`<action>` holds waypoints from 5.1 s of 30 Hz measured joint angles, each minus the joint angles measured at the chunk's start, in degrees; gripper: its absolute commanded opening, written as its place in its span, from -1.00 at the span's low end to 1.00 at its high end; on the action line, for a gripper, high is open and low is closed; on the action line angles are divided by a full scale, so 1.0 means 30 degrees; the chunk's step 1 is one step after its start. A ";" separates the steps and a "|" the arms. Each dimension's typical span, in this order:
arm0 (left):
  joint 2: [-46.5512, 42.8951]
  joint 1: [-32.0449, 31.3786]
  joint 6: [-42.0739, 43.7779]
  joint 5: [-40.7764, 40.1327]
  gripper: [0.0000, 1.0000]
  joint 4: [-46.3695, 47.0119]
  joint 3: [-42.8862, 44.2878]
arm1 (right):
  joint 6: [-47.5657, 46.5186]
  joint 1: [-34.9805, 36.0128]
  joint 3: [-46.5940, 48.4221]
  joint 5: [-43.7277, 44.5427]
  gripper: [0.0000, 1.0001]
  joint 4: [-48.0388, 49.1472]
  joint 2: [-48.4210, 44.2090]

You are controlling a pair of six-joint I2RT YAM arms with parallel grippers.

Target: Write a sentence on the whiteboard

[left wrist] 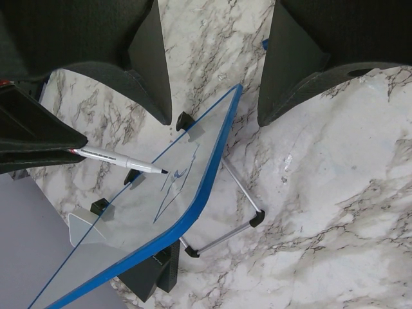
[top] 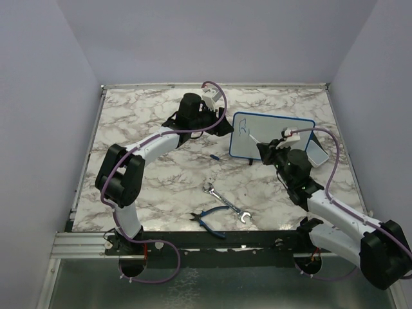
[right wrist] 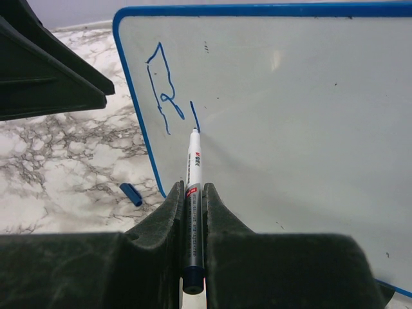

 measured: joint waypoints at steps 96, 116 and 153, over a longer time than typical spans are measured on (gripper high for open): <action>0.0000 0.0000 -0.0007 0.0007 0.12 0.0000 0.0007 | -0.0721 0.0000 0.0066 0.1537 -0.99 0.0342 -0.0291; 0.0000 0.0000 -0.0007 0.0015 0.12 0.0000 0.0007 | -0.0736 0.0000 0.0066 0.1406 -0.99 0.0342 -0.0087; 0.0000 0.0000 -0.0007 0.0022 0.12 0.0000 0.0007 | -0.0510 0.0000 -0.0495 0.1144 -0.99 -0.0219 -0.0146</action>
